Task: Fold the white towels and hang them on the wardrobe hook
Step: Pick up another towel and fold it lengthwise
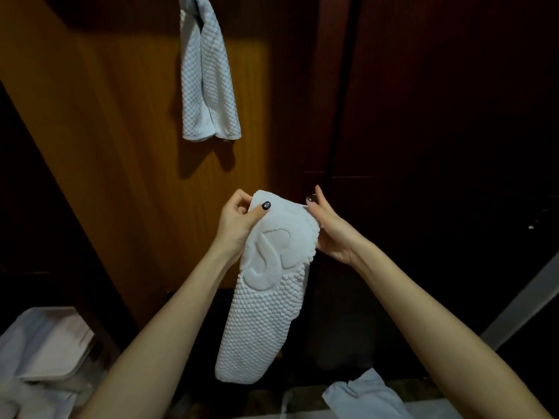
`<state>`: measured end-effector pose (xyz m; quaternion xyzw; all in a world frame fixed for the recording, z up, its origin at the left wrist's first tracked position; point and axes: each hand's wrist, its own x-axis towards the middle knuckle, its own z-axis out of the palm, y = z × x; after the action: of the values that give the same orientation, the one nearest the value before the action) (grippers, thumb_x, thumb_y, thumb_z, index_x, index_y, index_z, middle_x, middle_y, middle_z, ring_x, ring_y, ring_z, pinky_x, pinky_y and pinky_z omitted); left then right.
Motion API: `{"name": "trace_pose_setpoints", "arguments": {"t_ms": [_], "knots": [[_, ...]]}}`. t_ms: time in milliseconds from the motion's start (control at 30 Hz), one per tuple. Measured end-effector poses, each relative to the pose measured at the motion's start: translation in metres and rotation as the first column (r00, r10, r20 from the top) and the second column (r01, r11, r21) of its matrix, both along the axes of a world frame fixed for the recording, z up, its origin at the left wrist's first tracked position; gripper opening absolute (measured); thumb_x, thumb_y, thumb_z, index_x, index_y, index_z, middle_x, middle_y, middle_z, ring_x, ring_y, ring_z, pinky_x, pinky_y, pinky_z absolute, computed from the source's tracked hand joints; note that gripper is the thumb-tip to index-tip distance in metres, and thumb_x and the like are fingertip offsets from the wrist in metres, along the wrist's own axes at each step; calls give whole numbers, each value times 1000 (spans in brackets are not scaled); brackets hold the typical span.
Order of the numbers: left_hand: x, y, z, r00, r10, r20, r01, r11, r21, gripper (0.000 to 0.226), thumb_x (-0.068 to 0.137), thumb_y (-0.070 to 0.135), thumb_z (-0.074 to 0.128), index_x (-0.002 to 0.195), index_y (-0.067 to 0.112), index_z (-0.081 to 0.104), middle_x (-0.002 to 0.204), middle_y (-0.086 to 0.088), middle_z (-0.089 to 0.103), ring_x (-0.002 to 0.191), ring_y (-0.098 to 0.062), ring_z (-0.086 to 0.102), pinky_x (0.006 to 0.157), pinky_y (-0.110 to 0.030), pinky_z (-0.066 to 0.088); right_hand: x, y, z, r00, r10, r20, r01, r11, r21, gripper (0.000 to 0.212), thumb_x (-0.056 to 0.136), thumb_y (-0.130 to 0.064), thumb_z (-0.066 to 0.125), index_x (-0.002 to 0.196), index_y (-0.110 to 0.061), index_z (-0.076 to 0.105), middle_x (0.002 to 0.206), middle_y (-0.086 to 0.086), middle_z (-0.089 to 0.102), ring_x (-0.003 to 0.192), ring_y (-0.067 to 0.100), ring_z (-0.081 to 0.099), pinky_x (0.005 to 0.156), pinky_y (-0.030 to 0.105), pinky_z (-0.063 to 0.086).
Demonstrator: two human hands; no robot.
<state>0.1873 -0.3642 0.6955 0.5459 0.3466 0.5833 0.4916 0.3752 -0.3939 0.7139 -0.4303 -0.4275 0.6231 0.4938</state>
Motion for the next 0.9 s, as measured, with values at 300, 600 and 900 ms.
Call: {"name": "trace_pose_setpoints", "arguments": {"t_ms": [300, 600, 900], "knots": [[-38, 10, 16, 988, -157, -4, 157, 987, 31, 18, 85, 19, 67, 100, 21, 57, 83, -6, 66, 70, -12, 63, 60, -23, 52, -23, 13, 18, 992, -83, -96, 100, 978, 182, 39, 96, -5, 52, 131, -24, 54, 118, 8, 64, 94, 19, 67, 72, 31, 58], [-61, 13, 10, 958, -131, -257, 155, 985, 77, 10, 84, 21, 61, 77, 13, 62, 69, 18, 65, 68, 4, 59, 64, -17, 46, -40, 45, 70, 982, -186, -31, 186, 930, 318, 21, 100, -7, 44, 103, -17, 62, 90, 1, 64, 66, 8, 61, 56, 21, 51], [-72, 31, 16, 952, -136, -274, 169, 981, 100, 36, 77, 32, 69, 75, -4, 70, 89, -29, 58, 82, -12, 59, 81, -20, 44, -40, 60, 99, 977, -207, -56, 213, 903, 374, 22, 98, -14, 50, 115, -22, 60, 110, 3, 64, 87, 14, 64, 70, 26, 54]]}}
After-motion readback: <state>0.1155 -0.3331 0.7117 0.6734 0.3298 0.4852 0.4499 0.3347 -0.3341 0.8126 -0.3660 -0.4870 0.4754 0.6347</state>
